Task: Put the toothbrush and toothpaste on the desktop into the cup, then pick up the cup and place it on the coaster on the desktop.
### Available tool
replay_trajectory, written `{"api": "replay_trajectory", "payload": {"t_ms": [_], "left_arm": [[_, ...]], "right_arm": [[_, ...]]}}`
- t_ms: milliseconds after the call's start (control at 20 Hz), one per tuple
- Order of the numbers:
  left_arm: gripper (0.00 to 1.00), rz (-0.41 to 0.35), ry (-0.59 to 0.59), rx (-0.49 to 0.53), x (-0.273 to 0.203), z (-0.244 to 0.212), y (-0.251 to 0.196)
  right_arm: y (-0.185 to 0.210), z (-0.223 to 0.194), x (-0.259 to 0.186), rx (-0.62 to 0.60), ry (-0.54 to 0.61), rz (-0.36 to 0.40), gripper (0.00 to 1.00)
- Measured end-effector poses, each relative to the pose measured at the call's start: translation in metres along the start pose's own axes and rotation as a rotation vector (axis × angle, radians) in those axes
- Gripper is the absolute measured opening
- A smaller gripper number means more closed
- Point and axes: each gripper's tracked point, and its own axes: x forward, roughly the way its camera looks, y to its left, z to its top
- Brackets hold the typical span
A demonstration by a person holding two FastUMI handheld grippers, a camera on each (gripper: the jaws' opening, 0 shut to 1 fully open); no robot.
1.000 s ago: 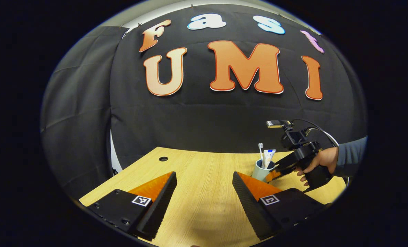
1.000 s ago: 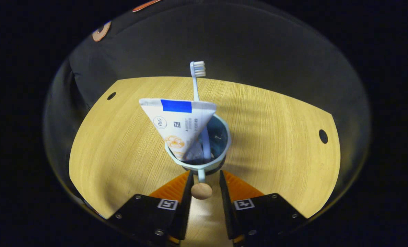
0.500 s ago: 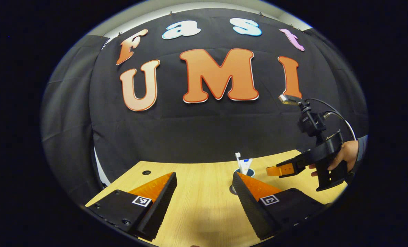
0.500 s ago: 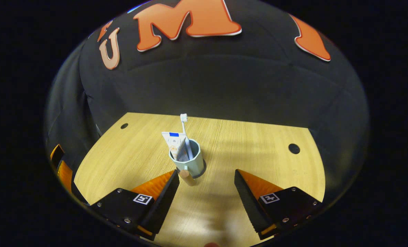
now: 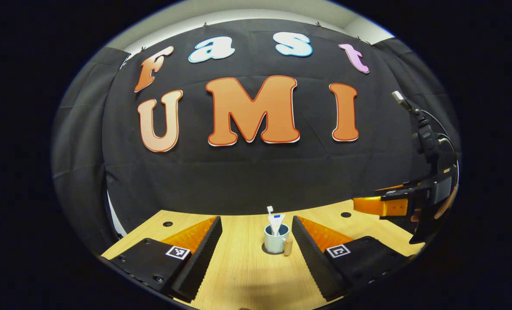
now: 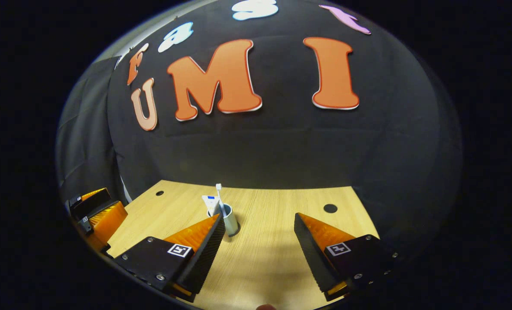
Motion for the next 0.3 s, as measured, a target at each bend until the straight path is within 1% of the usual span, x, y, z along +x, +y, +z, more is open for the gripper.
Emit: {"api": "replay_trajectory", "payload": {"t_ms": [100,300], "left_arm": [[0.99,0.001,-0.007,-0.002,-0.009,0.009,-0.008],[0.99,0.008,-0.053,-0.021,-0.028,0.035,-0.017]], "right_arm": [[-0.008,0.004,-0.022,0.003,-0.026,-0.024,0.98],[-0.013,0.008,-0.06,0.02,-0.09,-0.021,0.98]]}}
